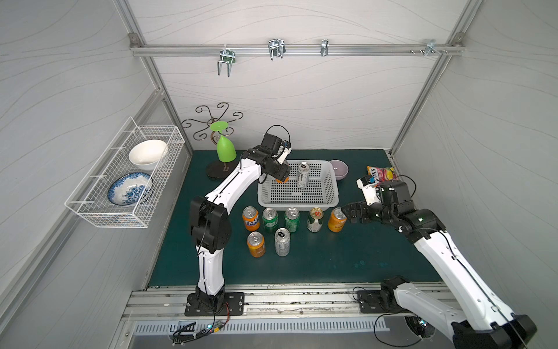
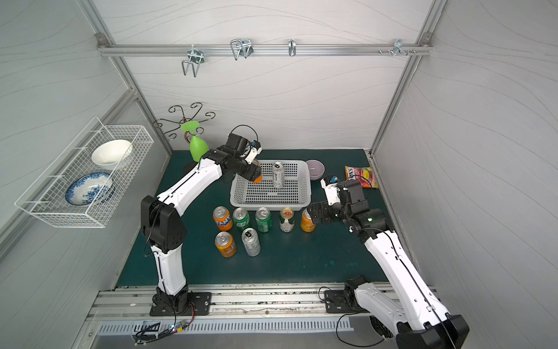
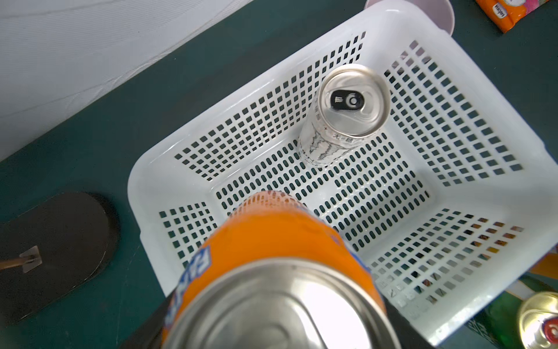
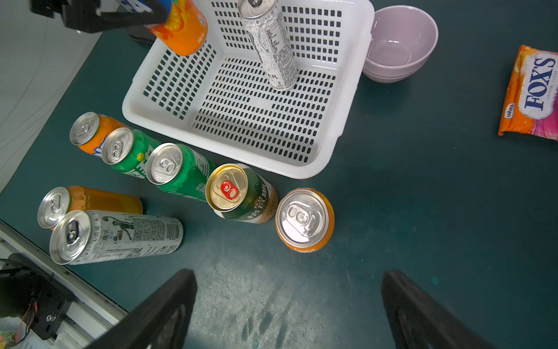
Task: Take out the drinks from the basket
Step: Pick up the drink from the basket.
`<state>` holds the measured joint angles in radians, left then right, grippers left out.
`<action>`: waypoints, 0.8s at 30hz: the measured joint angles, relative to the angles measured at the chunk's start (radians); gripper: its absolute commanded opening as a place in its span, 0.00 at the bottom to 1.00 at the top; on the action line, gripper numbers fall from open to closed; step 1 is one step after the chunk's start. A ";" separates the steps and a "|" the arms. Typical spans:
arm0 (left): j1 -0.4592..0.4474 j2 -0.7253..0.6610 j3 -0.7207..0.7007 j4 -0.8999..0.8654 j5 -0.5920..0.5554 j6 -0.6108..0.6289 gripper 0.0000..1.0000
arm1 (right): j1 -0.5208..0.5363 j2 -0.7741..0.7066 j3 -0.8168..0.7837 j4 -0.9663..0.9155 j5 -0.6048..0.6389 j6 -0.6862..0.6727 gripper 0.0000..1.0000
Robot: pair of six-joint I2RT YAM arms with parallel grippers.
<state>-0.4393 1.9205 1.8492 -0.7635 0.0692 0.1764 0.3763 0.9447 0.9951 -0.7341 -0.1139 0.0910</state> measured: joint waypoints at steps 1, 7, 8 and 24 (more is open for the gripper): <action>-0.002 -0.016 -0.010 0.000 -0.003 -0.004 0.61 | -0.001 -0.002 -0.002 0.000 0.000 0.000 0.99; -0.032 -0.116 -0.078 -0.030 -0.015 -0.023 0.61 | -0.012 -0.014 -0.006 0.000 0.000 0.000 0.99; -0.039 -0.128 -0.083 -0.036 -0.016 -0.024 0.61 | -0.014 -0.015 -0.006 0.000 0.000 0.000 0.99; -0.216 -0.365 -0.213 -0.129 -0.041 -0.100 0.61 | -0.054 -0.047 -0.052 0.002 0.000 0.000 0.99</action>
<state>-0.6556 1.5558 1.6360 -0.8925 0.0280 0.0761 0.3222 0.8982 0.9428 -0.7326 -0.1139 0.0910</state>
